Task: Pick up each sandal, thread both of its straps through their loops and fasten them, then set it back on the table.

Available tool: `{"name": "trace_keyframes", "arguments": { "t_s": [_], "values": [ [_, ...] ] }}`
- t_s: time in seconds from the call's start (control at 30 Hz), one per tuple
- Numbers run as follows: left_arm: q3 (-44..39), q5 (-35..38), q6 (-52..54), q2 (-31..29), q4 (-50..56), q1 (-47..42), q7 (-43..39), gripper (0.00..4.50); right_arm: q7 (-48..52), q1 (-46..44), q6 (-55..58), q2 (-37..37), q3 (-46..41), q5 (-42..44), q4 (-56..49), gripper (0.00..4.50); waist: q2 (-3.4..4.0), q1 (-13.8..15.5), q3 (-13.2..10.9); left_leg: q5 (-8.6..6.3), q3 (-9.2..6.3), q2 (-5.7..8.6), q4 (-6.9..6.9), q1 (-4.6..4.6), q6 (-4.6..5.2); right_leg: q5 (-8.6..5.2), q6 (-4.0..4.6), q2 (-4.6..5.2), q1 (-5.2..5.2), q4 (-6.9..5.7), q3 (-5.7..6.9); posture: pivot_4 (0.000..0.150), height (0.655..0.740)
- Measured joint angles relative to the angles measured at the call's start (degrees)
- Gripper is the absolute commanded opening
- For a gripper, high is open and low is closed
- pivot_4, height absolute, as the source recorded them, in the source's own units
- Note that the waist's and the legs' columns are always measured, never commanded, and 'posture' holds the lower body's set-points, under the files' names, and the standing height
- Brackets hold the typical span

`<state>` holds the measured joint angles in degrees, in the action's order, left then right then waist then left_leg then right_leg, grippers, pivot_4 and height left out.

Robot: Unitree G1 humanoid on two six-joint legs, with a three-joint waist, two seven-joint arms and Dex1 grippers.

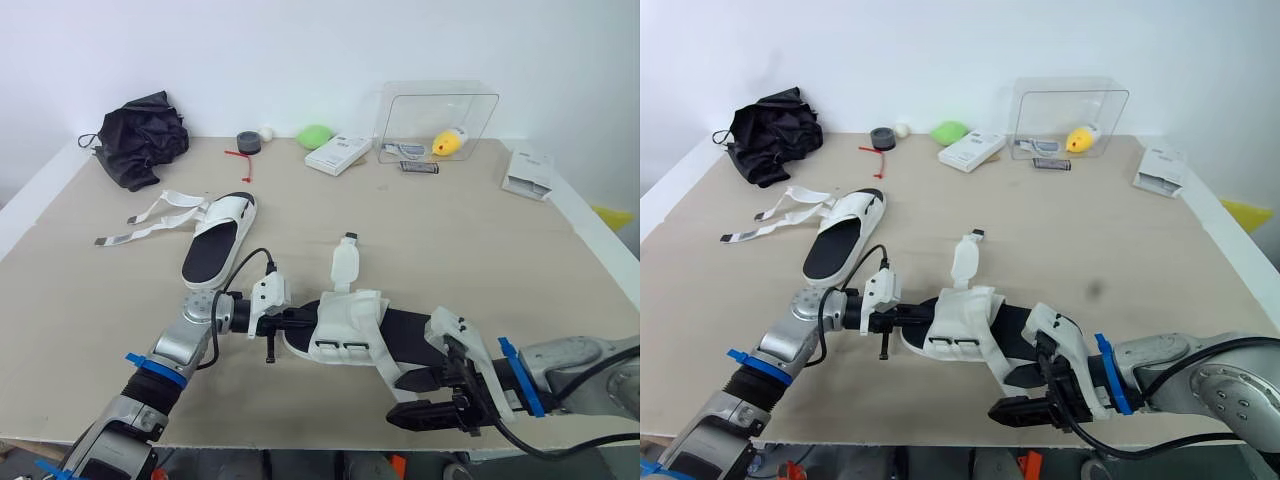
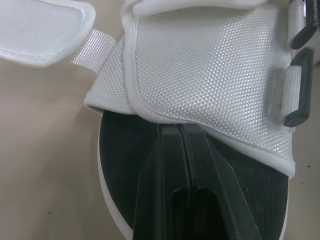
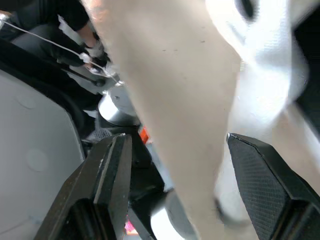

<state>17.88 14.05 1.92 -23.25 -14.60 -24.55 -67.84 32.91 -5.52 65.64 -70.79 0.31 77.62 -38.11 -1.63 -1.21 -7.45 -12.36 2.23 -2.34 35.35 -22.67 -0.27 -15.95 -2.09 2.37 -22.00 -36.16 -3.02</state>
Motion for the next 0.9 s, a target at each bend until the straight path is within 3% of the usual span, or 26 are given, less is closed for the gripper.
{"name": "trace_keyframes", "arguments": {
  "t_s": [0.33, 0.57, 0.9],
  "values": [
    [-0.62, 0.13, 2.98, -0.05, 3.43, 1.68, 1.27, 0.0, 1.27, -1.83, 2.59, 0.77, -0.95, -1.25, 0.0, 3.31, 0.02, 0.05, 0.01, -0.1, -0.16, 0.01, 0.01, -0.23, -0.01, 0.03, 0.0, 0.03, -0.07, 0.0, 0.4, 0.15, 0.74],
    [-0.79, 0.14, 3.36, -0.08, 3.91, 1.91, 1.32, 0.0, 10.0, 0.98, 4.04, -3.65, -10.94, 2.9, 1.07, 3.31, -0.1, 0.12, 0.04, -0.1, -0.31, 0.03, 0.02, -0.4, 0.0, 0.1, -0.04, -0.06, 0.02, 0.0, 0.53, 0.15, 0.74],
    [-0.95, 0.16, 3.56, -0.12, 4.19, 2.2, 1.55, 0.0, 10.36, 5.77, 3.39, -1.44, -9.01, -5.18, 1.19, 3.31, -0.08, 0.08, 0.07, -0.1, -0.3, 0.03, 0.05, -0.39, 0.0, 0.11, -0.05, -0.17, 0.03, 0.0, 0.56, 0.15, 0.74]
  ]
}}
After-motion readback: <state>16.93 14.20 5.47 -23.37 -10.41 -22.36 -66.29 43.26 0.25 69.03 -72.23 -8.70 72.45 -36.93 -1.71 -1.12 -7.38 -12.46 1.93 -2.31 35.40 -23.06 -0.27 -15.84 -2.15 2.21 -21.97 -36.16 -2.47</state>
